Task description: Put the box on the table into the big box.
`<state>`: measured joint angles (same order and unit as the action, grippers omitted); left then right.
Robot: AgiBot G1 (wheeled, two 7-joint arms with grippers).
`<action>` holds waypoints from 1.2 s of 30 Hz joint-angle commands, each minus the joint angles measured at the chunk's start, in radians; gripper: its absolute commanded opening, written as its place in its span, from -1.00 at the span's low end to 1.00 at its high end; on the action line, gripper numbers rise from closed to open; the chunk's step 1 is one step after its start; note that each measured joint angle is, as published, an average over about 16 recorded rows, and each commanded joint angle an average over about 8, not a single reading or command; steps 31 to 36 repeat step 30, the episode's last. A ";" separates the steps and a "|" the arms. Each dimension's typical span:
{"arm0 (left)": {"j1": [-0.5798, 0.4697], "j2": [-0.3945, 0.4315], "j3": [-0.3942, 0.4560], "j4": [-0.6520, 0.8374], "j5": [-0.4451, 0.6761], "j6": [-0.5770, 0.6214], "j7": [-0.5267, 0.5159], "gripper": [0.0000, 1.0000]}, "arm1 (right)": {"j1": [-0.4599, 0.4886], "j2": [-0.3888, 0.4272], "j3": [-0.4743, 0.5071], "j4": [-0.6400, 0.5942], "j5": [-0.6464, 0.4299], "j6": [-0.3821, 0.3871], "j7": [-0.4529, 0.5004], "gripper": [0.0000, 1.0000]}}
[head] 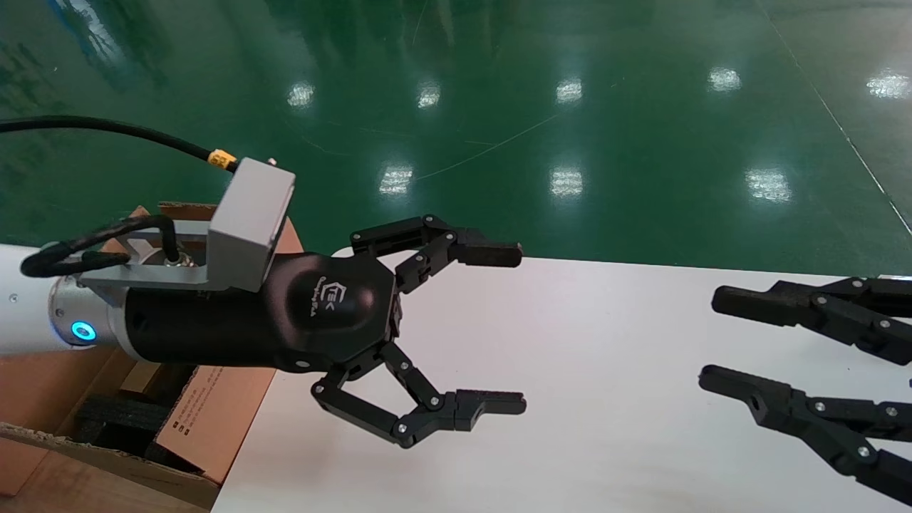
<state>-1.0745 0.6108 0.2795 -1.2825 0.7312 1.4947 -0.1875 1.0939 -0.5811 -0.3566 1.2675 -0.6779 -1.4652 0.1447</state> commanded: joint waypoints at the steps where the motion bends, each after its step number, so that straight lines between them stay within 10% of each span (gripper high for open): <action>1: 0.000 0.000 0.000 0.000 0.000 0.000 0.000 1.00 | 0.000 0.000 0.000 0.000 0.000 0.000 0.000 1.00; 36: -0.001 -0.001 0.001 0.002 0.001 -0.001 0.000 1.00 | 0.000 0.000 0.000 0.000 0.000 0.000 0.000 1.00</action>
